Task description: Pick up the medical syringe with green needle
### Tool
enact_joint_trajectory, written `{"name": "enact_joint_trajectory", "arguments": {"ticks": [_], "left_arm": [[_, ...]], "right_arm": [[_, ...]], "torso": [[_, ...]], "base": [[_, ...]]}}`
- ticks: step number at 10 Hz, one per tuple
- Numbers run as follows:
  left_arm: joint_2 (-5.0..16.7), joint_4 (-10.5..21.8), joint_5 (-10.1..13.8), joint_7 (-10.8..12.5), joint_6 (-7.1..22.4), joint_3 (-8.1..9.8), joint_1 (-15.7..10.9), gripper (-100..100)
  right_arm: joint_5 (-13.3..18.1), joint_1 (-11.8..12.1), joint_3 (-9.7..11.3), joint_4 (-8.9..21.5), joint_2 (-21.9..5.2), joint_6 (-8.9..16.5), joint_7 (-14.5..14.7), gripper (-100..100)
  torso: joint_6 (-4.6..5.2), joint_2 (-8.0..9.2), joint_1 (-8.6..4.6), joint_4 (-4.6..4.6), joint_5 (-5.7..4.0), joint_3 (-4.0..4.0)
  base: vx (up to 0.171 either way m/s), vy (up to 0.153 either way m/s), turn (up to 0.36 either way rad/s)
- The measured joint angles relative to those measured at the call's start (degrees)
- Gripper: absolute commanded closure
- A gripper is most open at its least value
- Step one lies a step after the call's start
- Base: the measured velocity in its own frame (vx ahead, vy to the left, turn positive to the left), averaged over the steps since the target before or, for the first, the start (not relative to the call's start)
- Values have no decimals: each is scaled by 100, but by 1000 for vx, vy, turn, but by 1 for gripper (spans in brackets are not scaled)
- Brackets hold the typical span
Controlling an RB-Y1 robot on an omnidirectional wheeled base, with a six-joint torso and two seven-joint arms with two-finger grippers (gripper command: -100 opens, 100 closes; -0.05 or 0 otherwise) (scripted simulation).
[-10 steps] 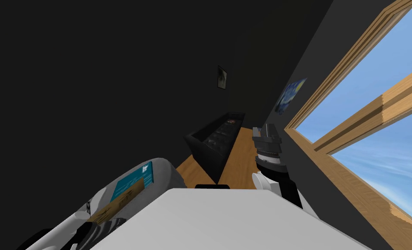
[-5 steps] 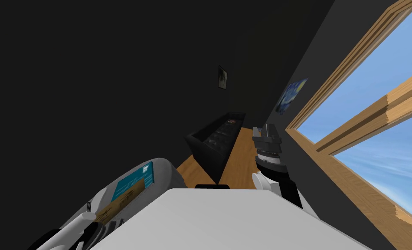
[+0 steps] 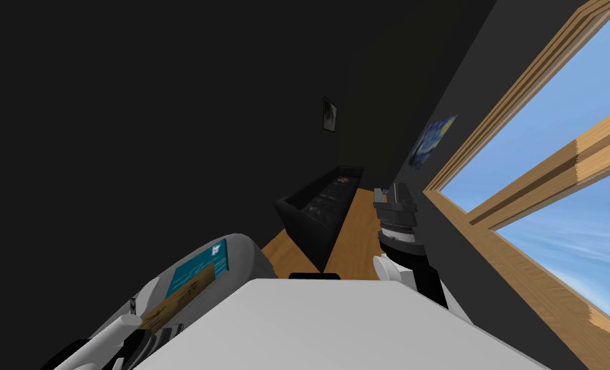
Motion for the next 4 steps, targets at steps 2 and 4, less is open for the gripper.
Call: {"name": "enact_joint_trajectory", "arguments": {"ticks": [2, 4], "left_arm": [[114, -31, 25, 3, 112, 24, 4, 100], [156, -99, 28, 59, 216, 33, 14, 0]], "right_arm": [[0, 0, 0, 0, 0, 0, 0, 0], [0, 0, 0, 0, 0, 0, 0, 0]], "torso": [[-4, 0, -5, -1, -3, 0], [-5, 1, -7, -1, -2, 0]], "base": [[-5, -14, -13], [-3, -6, -6]]}}
